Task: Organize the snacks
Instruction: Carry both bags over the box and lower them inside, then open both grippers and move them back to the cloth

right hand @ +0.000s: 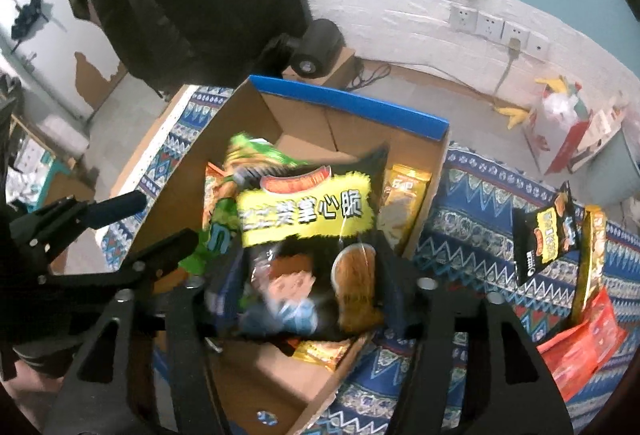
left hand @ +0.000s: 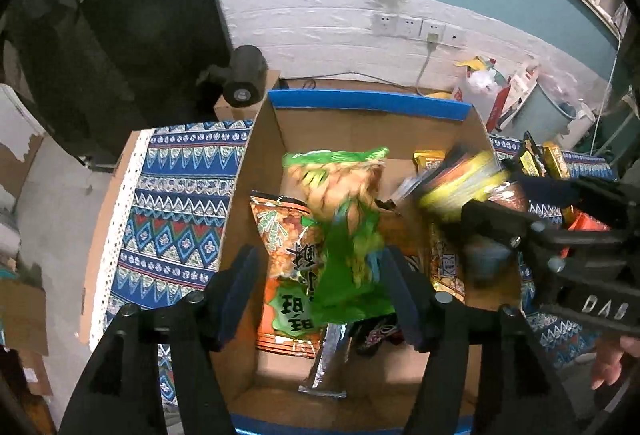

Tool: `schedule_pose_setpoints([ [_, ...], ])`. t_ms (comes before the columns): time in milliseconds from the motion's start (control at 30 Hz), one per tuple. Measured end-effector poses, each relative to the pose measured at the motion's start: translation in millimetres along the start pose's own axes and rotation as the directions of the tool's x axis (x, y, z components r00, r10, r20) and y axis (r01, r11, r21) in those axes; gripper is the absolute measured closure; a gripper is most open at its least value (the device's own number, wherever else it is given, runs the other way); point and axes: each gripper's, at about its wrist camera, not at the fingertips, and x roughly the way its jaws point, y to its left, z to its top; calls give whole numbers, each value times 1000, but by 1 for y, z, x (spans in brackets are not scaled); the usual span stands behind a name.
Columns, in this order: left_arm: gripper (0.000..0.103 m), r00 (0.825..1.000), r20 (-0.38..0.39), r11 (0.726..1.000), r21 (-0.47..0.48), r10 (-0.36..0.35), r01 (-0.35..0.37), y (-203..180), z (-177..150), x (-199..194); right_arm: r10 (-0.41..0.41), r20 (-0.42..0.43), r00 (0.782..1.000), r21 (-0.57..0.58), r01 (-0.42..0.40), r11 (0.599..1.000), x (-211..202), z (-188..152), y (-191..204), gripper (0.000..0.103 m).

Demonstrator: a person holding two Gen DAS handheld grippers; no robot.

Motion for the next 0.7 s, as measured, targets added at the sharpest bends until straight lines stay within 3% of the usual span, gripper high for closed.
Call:
schedule_pose_setpoints([
  [200,35,1000,2,1000,19,-25,25,-13,1,-2,-41,32,999,23,40,999,-18,-1,-14,29],
  [700,26,990,-8,983,115,-141,141,-92,-4,-8,-175,-9,984,150,175,973,-51,-44,-90,26],
])
